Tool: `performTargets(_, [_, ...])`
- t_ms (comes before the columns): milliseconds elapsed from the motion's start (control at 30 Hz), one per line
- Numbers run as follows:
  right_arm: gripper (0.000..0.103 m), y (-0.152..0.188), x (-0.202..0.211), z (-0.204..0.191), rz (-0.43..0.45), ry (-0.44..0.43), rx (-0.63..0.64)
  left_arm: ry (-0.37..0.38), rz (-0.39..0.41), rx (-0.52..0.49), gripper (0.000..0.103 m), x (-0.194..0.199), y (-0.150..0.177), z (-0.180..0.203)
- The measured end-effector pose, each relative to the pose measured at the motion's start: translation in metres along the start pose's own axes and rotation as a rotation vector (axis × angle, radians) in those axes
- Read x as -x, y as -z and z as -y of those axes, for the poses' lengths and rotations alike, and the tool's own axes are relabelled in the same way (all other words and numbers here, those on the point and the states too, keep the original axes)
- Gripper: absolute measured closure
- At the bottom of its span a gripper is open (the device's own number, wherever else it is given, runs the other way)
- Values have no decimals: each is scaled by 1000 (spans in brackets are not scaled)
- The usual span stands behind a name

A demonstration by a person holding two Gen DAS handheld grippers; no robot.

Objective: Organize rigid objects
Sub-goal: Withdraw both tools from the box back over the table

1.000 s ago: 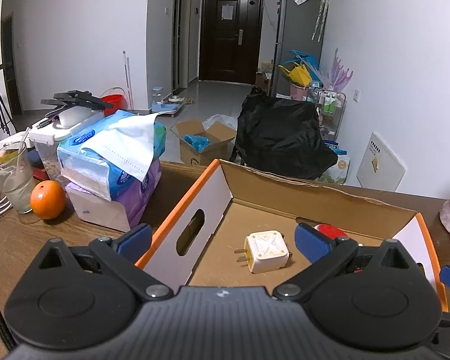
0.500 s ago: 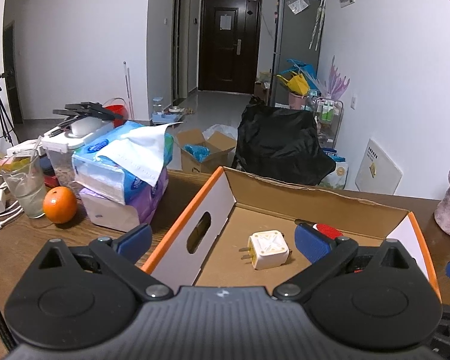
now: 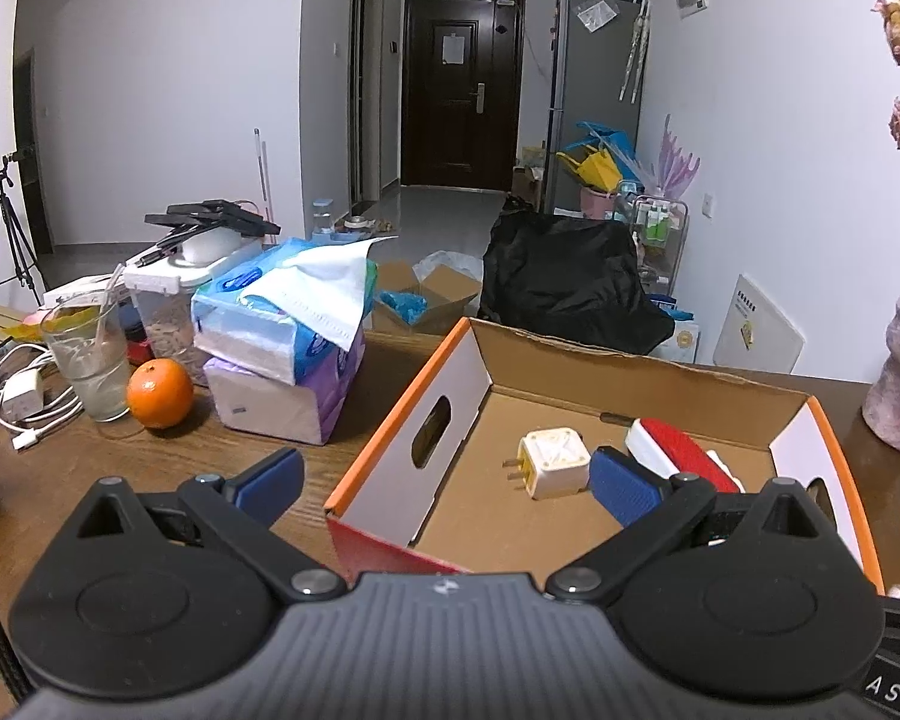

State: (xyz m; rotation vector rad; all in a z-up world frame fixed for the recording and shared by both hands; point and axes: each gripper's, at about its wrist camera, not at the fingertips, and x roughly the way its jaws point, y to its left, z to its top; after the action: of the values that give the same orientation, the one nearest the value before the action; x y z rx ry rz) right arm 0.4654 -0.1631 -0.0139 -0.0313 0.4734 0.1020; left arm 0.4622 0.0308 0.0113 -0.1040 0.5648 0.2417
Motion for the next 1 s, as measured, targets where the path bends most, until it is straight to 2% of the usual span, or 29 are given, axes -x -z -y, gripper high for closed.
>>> performTargets(367, [0, 19, 29, 1, -2, 10, 17, -6, 5, -8, 0, 31, 18, -15])
performTargets(1000, [0, 56, 91, -1, 51, 18, 7, -36, 13, -18, 0, 81, 63, -47])
